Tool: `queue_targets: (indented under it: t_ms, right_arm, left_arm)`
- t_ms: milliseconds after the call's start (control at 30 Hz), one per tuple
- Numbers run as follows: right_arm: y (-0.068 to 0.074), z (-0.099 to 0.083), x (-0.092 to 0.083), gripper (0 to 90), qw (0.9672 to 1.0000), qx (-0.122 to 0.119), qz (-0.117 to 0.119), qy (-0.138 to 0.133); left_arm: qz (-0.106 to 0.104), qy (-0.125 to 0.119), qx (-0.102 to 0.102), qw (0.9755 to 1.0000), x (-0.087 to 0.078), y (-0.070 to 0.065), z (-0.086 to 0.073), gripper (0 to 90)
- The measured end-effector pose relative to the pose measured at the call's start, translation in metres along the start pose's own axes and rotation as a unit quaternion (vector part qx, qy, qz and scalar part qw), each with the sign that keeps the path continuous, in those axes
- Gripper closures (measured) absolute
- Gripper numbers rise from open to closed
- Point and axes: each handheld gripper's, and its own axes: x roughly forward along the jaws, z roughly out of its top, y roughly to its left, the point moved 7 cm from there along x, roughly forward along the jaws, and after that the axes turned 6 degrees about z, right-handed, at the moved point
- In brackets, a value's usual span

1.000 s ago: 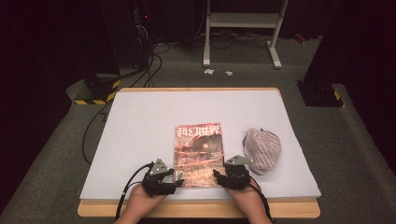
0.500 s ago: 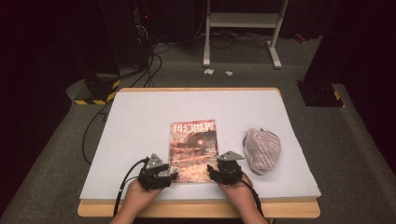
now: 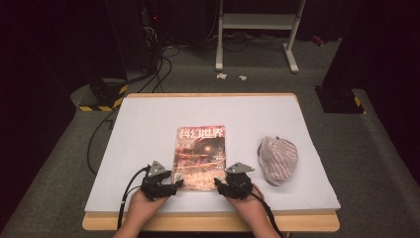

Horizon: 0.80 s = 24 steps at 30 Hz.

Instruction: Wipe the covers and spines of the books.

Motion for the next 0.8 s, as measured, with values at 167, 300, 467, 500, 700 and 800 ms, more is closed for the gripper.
queue_targets:
  t_ms: [167,300,467,500,700,800]
  right_arm:
    - [0.0029,-0.0029,-0.0019,45.4,0.9999,0.006,0.011,0.007]
    - [0.0039,-0.0027,-0.0019,46.2,0.9999,-0.002,0.008,0.006]
    - [0.0055,-0.0026,-0.0022,46.9,0.9999,-0.007,0.003,0.007]
    - [0.0057,-0.0026,-0.0022,47.0,0.9999,-0.007,0.003,0.006]
    - [0.0059,-0.0025,-0.0022,47.1,0.9999,-0.009,0.002,0.006]
    - [0.0059,-0.0027,-0.0022,47.1,0.9999,-0.008,0.004,0.006]
  left_arm:
    - [0.0,-0.001,0.003,1.0,0.002,-0.0029,0.0005,33.4]
    - [0.006,0.001,0.0,1.0,0.0029,-0.0044,0.0013,32.7]
    - [0.001,0.001,-0.007,1.0,0.0026,-0.0034,0.0016,32.6]
    - [-0.002,0.001,-0.01,0.9999,0.0023,-0.0029,0.0018,32.4]
    - [-0.013,-0.005,-0.037,0.9992,0.0002,0.0022,0.0029,37.8]
    - [-0.014,-0.017,-0.04,0.999,-0.0023,0.0019,0.0048,38.0]
